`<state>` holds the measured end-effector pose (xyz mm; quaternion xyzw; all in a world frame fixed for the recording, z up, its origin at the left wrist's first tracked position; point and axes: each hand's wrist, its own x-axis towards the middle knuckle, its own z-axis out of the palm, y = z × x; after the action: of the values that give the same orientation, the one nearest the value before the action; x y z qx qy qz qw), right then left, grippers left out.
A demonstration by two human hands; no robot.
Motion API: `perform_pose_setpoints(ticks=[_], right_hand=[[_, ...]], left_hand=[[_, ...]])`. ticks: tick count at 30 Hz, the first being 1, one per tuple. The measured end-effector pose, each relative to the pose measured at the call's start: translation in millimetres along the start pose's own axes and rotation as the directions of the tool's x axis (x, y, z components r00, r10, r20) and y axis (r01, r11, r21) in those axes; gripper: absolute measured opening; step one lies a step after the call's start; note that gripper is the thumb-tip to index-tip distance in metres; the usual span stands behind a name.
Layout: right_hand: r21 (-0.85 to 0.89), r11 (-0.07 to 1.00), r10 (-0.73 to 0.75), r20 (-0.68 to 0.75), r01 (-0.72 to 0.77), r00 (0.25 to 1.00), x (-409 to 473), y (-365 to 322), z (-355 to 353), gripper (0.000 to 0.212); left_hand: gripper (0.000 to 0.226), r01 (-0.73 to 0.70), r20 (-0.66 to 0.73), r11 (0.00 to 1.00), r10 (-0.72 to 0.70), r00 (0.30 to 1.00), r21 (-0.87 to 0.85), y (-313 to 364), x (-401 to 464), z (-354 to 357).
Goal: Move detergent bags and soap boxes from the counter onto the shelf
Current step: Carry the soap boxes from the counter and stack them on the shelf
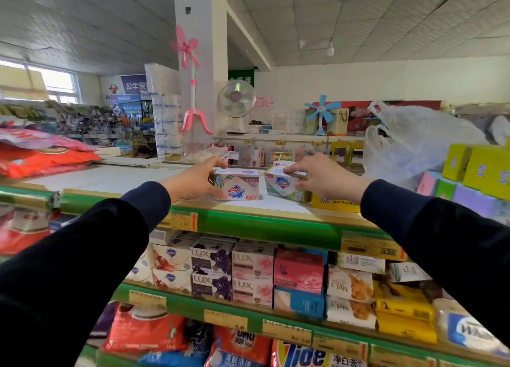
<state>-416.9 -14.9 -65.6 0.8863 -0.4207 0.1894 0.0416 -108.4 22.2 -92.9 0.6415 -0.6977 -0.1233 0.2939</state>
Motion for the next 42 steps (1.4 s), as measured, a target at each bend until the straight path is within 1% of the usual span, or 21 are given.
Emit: perform_pose_setpoints(ticks=[3,6,7,8,10,11,15,18,20,22,26,28,30,32,37,39,42], right_hand=[[0.007,1.0,0.024,-0.005,-0.024,1.0,0,1,2,0.044],[0.046,0.998,0.046,0.007,-0.046,0.999,1,3,3,0.044],[0.065,0.997,0.047,0.011,-0.047,0.999,1,3,4,0.044],[0.078,0.996,0.049,0.01,-0.049,0.999,0,3,4,0.044],[0.09,0.995,0.051,0.007,-0.052,0.999,1,3,5,0.044],[0.099,0.994,0.053,0.004,-0.053,0.999,1,3,6,0.043],[0.188,0.98,0.06,0.01,-0.061,0.998,0,1,6,0.042],[0.196,0.979,0.058,0.011,-0.059,0.998,0,1,5,0.042],[0.191,0.98,0.058,0.011,-0.059,0.998,-1,1,3,0.041],[0.191,0.979,0.069,0.014,-0.071,0.998,-1,3,3,0.041],[0.16,0.983,0.092,0.006,-0.092,0.996,-1,4,6,0.048],[0.148,0.984,0.099,-0.016,-0.095,0.995,0,1,8,0.048],[0.115,0.989,0.096,-0.041,-0.09,0.995,1,-5,9,0.046],[0.105,0.992,0.077,-0.077,-0.069,0.994,2,-8,9,0.043],[0.201,0.98,0.039,-0.185,-0.001,0.982,7,-18,5,0.04],[0.265,0.964,0.034,-0.238,0.031,0.971,10,-22,3,0.04],[0.372,0.925,0.024,-0.264,0.079,0.964,15,-32,-2,0.04]], left_hand=[[0.069,-0.012,-0.024,0.989,0.009,1.0,-0.146,8,-7,-4],[0.062,-0.079,-0.17,0.933,0.02,0.985,-0.352,26,-13,-22],[0.061,-0.114,-0.22,0.91,0.026,0.975,-0.399,33,-15,-28],[0.06,-0.146,-0.256,0.899,0.04,0.966,-0.412,41,-15,-33],[0.057,-0.18,-0.284,0.919,0.079,0.956,-0.351,52,-14,-34],[0.055,-0.187,-0.275,0.933,0.102,0.956,-0.307,57,-13,-31],[0.043,-0.226,-0.119,0.97,0.215,0.969,-0.088,70,-4,1],[0.035,-0.28,-0.028,0.96,0.28,0.96,-0.011,73,3,25],[0.034,-0.267,0.007,0.964,0.267,0.964,0.013,71,7,27],[0.038,-0.234,0.026,0.972,0.233,0.972,0.022,64,7,18],[0.052,-0.13,0.045,0.991,0.132,0.99,-0.03,42,-1,2],[0.052,-0.087,0.063,0.993,0.093,0.994,-0.083,33,-3,3],[0.041,-0.063,0.037,0.989,0.068,0.997,-0.135,29,-6,5],[0.034,-0.057,-0.022,0.985,0.054,0.998,-0.161,29,-9,7],[0.027,-0.054,-0.12,0.984,0.034,0.992,-0.167,36,-28,-3],[0.027,-0.057,-0.174,0.984,0.027,0.984,-0.172,38,-37,-12],[0.026,-0.059,-0.253,0.976,0.005,0.968,-0.21,39,-53,-27]])
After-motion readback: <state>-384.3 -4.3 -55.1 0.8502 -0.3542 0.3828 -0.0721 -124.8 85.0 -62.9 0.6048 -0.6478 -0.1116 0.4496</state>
